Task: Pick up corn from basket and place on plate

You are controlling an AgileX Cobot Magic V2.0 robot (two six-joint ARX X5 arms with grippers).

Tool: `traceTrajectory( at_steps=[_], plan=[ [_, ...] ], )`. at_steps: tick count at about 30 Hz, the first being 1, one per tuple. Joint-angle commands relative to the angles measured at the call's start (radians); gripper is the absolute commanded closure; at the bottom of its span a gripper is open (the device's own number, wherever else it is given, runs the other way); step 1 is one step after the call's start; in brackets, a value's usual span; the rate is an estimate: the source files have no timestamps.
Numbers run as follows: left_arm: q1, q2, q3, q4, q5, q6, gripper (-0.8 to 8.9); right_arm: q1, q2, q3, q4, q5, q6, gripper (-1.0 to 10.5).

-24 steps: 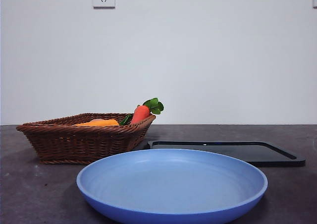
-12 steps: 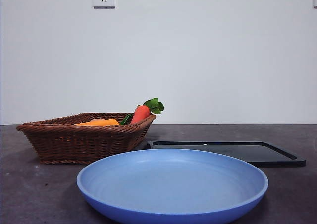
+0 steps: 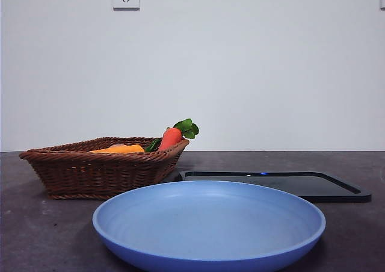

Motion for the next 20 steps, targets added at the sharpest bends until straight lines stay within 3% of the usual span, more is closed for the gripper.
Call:
traceTrajectory(
  at_steps=[1,6,12,20],
  plan=[
    [0.003,0.052,0.067,-0.012,0.055,-0.009,8.07,-0.001,0.047,0.061,-0.045,-0.024,-0.018,9.4],
    [0.002,0.175,0.197,-0.087,0.113,0.054,8.07,0.011,0.160,0.185,-0.150,-0.097,-0.116,9.4],
    [0.002,0.336,0.367,-0.232,0.185,0.192,8.07,0.059,0.314,0.343,-0.279,-0.152,-0.235,9.4],
    [-0.058,0.497,0.538,-0.357,0.203,0.295,8.07,0.188,0.496,0.518,-0.417,-0.160,-0.366,9.4]
  ],
)
